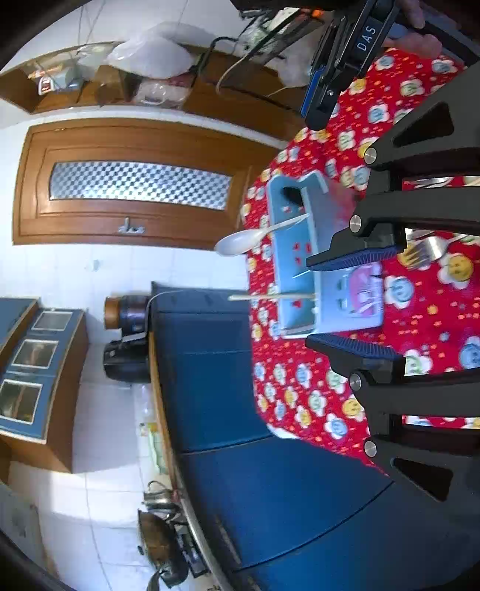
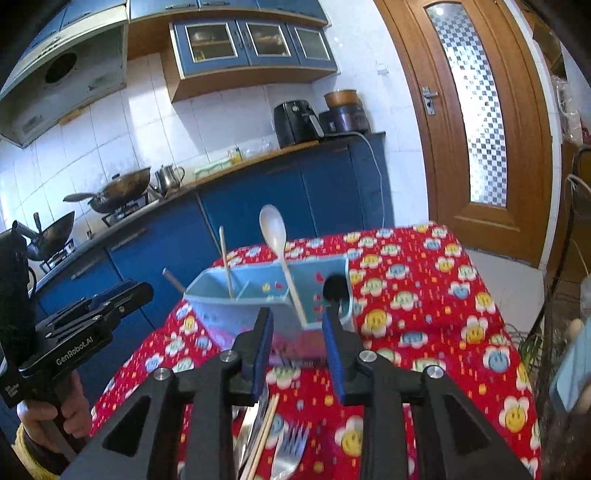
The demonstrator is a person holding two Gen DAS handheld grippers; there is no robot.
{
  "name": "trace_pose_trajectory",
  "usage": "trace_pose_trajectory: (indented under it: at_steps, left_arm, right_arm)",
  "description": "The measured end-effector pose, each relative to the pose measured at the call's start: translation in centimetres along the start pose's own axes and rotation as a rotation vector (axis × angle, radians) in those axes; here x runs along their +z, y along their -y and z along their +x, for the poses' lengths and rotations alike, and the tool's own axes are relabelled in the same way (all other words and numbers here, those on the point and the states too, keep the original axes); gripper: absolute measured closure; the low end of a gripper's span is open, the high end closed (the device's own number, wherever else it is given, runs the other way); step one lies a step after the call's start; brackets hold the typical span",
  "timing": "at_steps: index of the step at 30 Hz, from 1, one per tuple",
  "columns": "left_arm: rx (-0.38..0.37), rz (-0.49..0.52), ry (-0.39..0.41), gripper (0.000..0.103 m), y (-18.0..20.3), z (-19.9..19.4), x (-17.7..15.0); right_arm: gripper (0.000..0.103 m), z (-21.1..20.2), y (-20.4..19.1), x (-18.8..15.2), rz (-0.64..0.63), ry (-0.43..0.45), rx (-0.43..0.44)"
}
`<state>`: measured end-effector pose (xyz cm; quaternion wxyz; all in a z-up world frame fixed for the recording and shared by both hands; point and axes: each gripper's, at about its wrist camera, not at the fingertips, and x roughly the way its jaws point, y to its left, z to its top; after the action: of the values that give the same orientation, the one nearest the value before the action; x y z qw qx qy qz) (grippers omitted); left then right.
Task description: Organize utensils
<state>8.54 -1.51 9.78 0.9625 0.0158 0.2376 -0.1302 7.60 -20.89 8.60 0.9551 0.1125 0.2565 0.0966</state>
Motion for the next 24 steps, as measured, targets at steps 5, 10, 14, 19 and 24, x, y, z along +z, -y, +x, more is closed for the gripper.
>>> trace_pose_trajectory:
  at_steps: [5,10,14,19,24]
  left_arm:
    - [-0.033,-0.001,-0.077,0.061,0.4,-0.1,-1.5]
    - [-0.064,-0.029,-0.162,0.061,0.3,0.8,-3.0]
    - [-0.086,-0.056,-0.234,0.061,0.1,2.1,-4.1]
    - [-0.121,-0.081,-0.314,0.061,0.0,3.8,-5.3]
    - [-0.147,-0.108,-0.382,0.061,0.2,5.4,-6.5]
  right_arm:
    - [0.069,-0.4,0.2,-1.7,0.009,-0.053,-0.002]
    - [0.066,-0.6,0.3,-3.3,0.006,-0.093,-0.006]
    - [0.064,-0.6,0.6,-4.3,0.010,-0.115,-0.012]
    - [0.062,-0.3,1.3,-5.3,0.028,-0.139,-0.024]
    - [0.061,0.0,2.3,-6.2,0.050,-0.162,-0.037]
